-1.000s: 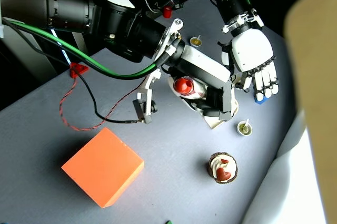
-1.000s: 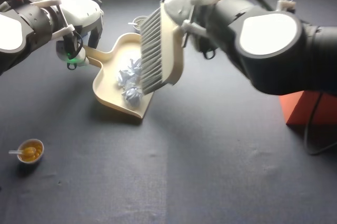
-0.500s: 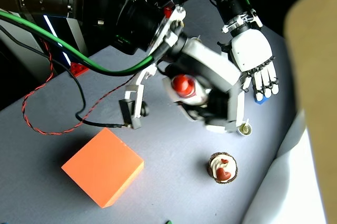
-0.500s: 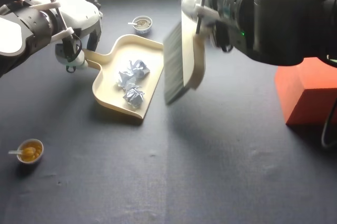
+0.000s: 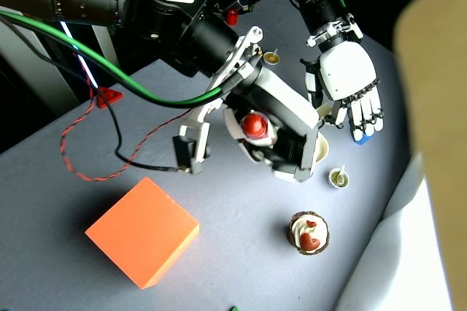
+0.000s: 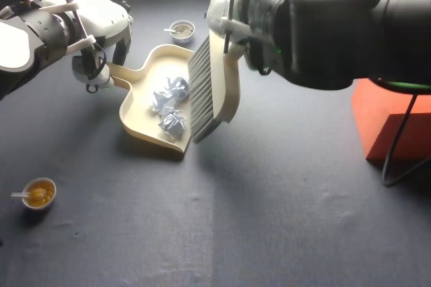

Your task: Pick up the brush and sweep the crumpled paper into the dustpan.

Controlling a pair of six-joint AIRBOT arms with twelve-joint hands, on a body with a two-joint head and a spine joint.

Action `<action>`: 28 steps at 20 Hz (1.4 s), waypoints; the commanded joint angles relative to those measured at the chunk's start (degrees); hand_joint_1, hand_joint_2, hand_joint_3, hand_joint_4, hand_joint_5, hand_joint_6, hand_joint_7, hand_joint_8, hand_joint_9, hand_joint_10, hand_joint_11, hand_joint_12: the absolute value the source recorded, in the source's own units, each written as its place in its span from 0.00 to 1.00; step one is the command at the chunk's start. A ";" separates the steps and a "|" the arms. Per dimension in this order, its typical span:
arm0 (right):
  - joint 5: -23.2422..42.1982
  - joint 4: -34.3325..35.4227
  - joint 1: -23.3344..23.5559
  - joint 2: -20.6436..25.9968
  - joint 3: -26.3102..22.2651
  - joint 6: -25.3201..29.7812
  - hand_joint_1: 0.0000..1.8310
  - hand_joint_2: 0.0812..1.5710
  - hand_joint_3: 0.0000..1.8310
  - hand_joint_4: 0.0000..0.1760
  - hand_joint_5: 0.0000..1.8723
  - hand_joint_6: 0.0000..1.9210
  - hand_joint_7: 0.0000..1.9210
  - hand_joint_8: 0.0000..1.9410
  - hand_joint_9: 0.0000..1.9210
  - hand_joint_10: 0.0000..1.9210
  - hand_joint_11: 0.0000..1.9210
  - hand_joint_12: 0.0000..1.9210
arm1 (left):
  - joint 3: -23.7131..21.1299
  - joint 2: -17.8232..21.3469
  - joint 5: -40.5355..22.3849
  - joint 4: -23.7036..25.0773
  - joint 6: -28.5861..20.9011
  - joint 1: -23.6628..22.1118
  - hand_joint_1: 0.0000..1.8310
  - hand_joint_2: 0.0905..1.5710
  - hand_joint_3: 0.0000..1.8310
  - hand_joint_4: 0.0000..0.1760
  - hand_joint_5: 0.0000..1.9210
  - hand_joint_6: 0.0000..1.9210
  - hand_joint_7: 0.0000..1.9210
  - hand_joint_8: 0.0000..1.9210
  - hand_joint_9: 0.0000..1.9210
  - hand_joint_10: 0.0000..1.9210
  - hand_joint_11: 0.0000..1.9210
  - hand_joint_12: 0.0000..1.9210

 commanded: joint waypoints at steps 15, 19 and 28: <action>2.26 -19.09 -1.63 -2.02 3.09 18.40 0.41 0.87 0.00 0.72 0.61 1.00 0.64 1.00 0.60 1.00 0.51 1.00 | 0.58 0.12 4.60 1.81 0.14 -0.62 0.61 0.68 0.00 0.00 0.54 0.46 0.17 0.00 0.11 0.00 0.08 0.01; 2.52 -20.95 -1.64 -0.07 1.41 18.84 0.42 0.87 0.00 0.78 0.63 1.00 0.66 1.00 0.62 1.00 0.53 1.00 | 0.63 0.14 4.61 1.82 0.14 -0.69 0.62 0.67 0.00 0.00 0.55 0.45 0.19 0.00 0.12 0.00 0.10 0.02; -1.59 -24.65 2.60 9.63 -8.26 19.99 0.41 0.88 0.00 0.89 0.62 1.00 0.64 1.00 0.61 1.00 0.50 1.00 | 0.44 0.08 4.51 1.87 0.14 -0.95 0.62 0.67 0.00 0.00 0.56 0.43 0.18 0.00 0.12 0.00 0.11 0.03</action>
